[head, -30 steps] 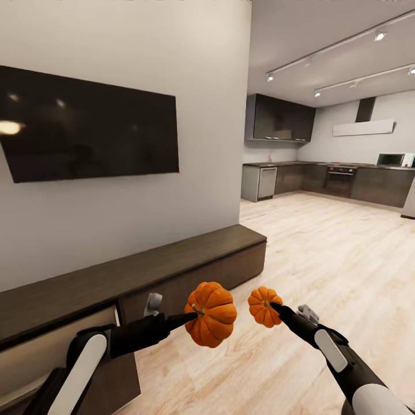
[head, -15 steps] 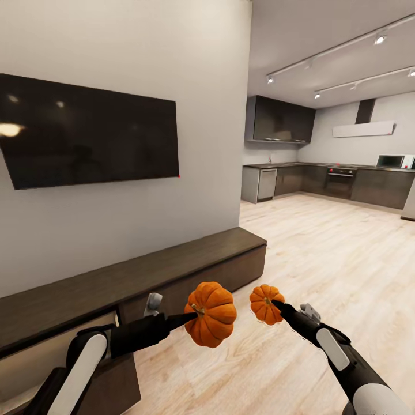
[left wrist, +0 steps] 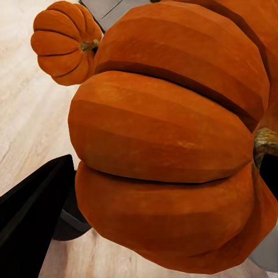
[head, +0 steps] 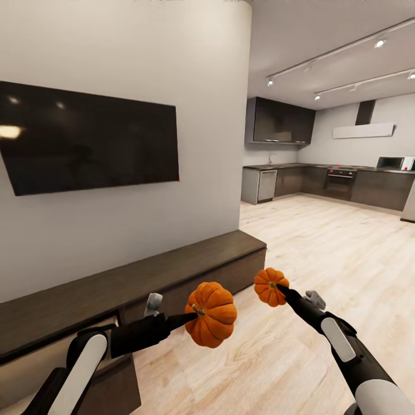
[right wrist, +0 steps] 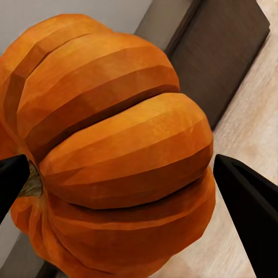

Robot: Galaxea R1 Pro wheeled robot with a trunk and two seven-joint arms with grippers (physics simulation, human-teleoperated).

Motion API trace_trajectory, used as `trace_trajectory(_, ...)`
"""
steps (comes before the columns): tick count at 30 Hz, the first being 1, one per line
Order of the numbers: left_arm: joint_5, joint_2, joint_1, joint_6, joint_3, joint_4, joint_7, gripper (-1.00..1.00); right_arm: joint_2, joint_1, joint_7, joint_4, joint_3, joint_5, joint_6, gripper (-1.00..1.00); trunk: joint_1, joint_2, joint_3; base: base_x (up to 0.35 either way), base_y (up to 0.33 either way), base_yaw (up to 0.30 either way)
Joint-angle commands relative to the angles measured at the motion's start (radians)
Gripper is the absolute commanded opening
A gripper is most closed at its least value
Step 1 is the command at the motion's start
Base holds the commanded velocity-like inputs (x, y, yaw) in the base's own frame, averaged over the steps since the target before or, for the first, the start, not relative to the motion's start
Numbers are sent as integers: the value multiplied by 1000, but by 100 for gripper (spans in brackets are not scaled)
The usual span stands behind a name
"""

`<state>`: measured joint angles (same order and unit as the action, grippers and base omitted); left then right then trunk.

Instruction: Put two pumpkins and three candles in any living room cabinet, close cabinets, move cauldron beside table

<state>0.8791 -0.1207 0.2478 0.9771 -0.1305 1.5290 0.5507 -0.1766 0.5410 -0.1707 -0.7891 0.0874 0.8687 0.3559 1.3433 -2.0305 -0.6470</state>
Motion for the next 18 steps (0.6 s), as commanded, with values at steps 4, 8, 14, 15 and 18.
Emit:
trace_trajectory(4,-2,0,1,3,1,0,1,-100,0,0,-3,0,3,4,8,-100,-16,28,11,0,0,0)
trace_trajectory(8,-2,0,1,3,1,0,2,-100,1,0,-3,1,3,4,7,-100,-31,56,24,0,0,0)
trace_trajectory(14,-1,-1,1,3,2,0,2,-100,0,0,-3,1,3,4,8,-100,-54,98,43,0,0,5)
trace_trajectory(15,-1,-2,1,3,2,0,2,-100,0,0,-3,2,3,4,8,-100,-58,105,46,0,0,51)
trace_trajectory(18,1,-2,1,3,3,0,2,-100,1,0,-3,2,3,4,7,-100,-65,119,52,0,0,88)
